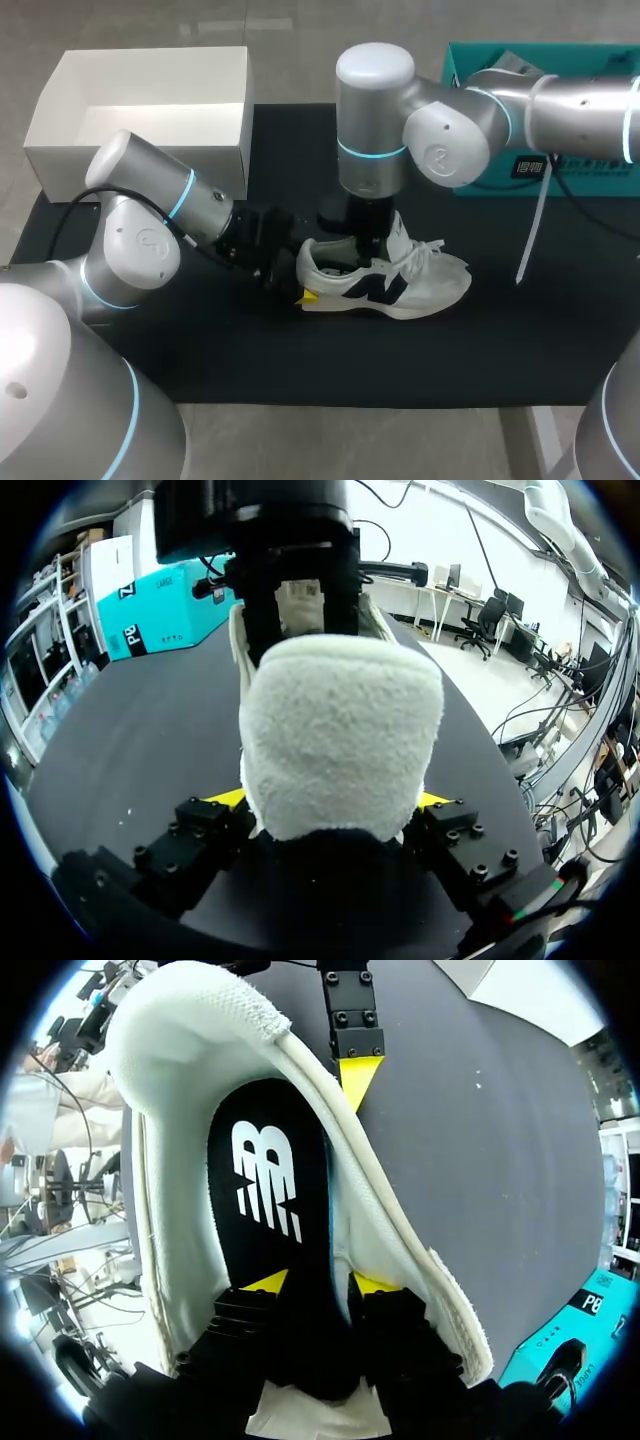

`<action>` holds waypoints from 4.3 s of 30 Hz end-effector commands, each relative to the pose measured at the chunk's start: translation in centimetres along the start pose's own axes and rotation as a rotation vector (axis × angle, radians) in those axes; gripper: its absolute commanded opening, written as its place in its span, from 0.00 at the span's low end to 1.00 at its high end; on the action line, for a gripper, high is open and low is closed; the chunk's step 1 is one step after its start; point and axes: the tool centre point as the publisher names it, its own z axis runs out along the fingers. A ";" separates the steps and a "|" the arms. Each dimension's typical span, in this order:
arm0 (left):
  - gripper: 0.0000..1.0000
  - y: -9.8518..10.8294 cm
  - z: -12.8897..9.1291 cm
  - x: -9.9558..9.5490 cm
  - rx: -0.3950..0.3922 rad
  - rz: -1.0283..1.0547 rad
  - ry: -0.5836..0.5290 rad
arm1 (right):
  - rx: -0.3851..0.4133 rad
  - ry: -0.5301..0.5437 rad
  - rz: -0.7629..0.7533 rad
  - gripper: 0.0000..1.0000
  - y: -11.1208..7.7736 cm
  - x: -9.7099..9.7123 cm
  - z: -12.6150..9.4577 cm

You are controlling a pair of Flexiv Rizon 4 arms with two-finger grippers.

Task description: Take the shoe out of the shoebox, open the shoe tongue, remove and reinsert the insole, then place the shoe into the shoebox

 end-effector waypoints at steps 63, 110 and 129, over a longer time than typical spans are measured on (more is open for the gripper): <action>0.00 0.0 -0.1 0.2 0.001 0.001 0.001 | -0.442 -0.008 0.070 0.00 -2.5 3.4 -7.8; 0.00 0.0 -0.1 0.2 0.001 0.001 0.001 | -0.865 -0.008 -0.052 0.00 5.4 2.2 -23.6; 0.00 0.0 -0.1 0.2 0.001 0.001 0.001 | -0.894 -0.019 -0.065 0.00 5.4 2.6 -24.8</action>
